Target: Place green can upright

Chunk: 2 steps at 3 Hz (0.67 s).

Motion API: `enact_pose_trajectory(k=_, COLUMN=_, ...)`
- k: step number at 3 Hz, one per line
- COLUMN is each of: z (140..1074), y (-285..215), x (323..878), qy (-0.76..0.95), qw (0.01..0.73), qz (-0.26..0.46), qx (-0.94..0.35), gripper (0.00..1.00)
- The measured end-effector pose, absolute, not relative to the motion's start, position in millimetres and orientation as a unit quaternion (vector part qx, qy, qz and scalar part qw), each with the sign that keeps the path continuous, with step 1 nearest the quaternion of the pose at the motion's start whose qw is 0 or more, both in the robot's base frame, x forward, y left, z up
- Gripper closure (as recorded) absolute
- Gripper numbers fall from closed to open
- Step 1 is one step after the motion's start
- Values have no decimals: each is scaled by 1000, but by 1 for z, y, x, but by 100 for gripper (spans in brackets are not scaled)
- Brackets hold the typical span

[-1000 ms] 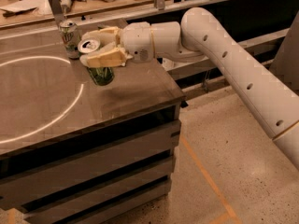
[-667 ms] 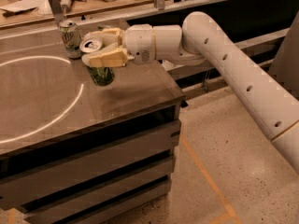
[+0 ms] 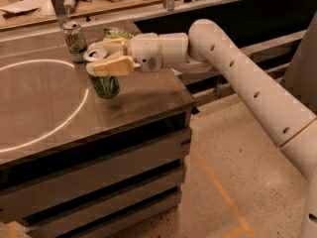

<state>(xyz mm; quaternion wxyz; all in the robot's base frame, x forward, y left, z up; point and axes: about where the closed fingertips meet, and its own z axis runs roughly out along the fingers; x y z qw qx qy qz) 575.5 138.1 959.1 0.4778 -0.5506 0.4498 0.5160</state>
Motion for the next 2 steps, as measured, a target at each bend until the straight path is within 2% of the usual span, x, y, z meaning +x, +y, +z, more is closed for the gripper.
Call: enact_pose_trajectory(k=2, z=931, y=145, x=573, qy=469, qw=456, qz=542, qx=-527, gripper=12)
